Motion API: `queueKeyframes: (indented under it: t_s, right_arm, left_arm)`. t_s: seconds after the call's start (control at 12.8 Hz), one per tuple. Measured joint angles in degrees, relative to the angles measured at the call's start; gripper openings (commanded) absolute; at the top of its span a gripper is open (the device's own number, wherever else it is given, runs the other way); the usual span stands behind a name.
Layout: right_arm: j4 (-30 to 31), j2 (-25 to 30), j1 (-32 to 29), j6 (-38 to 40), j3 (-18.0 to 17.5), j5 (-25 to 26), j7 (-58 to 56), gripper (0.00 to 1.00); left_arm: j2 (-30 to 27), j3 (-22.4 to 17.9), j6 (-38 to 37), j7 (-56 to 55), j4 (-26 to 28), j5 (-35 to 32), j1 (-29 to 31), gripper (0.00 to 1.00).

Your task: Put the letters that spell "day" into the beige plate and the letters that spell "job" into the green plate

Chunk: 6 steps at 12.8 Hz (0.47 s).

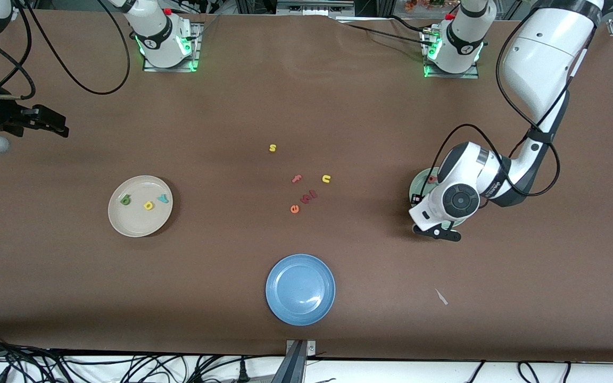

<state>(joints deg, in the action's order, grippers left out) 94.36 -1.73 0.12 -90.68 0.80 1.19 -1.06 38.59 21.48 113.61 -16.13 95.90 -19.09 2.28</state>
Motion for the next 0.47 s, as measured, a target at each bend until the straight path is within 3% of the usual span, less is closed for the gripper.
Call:
queueKeyframes:
  t_s: [0.47]
  right_arm:
    - [0.0, 0.0, 0.0, 0.0, 0.0, 0.0, 0.0, 1.00]
  left_arm:
    - [-11.0, 3.9, -7.3, -0.2, -1.9, 4.7, 0.5, 1.00]
